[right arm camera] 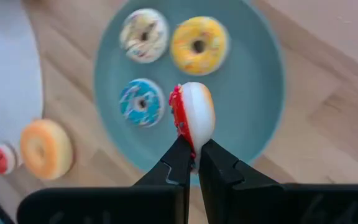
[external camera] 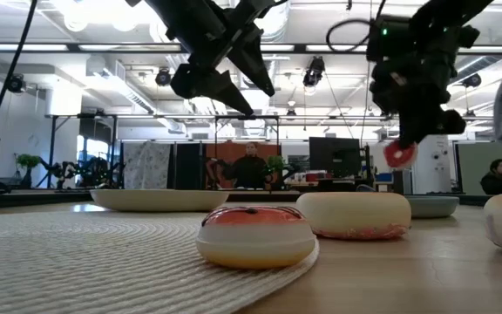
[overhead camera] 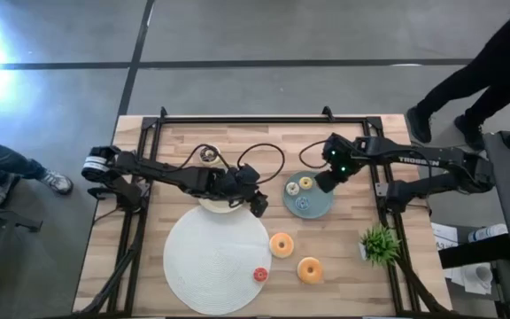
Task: Pick & Place donuts
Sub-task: Put the red donut on the blue plate, then put the orange donut on the blue plate
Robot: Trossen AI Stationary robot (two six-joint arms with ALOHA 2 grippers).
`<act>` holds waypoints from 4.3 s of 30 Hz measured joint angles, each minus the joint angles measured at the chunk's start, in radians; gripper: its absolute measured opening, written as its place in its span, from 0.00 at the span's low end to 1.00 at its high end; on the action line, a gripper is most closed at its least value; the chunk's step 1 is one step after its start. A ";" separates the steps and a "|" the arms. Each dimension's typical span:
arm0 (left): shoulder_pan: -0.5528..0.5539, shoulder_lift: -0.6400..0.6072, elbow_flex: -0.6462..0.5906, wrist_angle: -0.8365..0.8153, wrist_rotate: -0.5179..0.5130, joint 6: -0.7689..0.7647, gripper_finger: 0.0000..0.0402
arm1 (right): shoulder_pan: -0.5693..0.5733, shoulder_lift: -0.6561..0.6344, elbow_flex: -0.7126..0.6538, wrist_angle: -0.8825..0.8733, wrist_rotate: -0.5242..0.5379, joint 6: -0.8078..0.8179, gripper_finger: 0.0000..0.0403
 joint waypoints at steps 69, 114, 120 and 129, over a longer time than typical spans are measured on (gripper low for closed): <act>-0.354 0.456 0.255 -0.069 0.267 0.087 0.48 | 0.600 -0.132 -0.062 -0.010 0.411 0.080 0.39; 0.047 0.279 0.360 0.054 0.122 0.584 0.00 | 0.488 -0.265 -0.279 0.678 0.326 0.421 0.52; 0.109 0.280 0.363 0.047 0.192 0.596 0.00 | 0.429 -0.257 -0.248 0.681 0.337 0.437 0.54; 0.158 0.280 0.370 0.106 0.321 0.635 0.00 | 0.370 -0.251 -0.246 0.682 0.299 0.502 0.53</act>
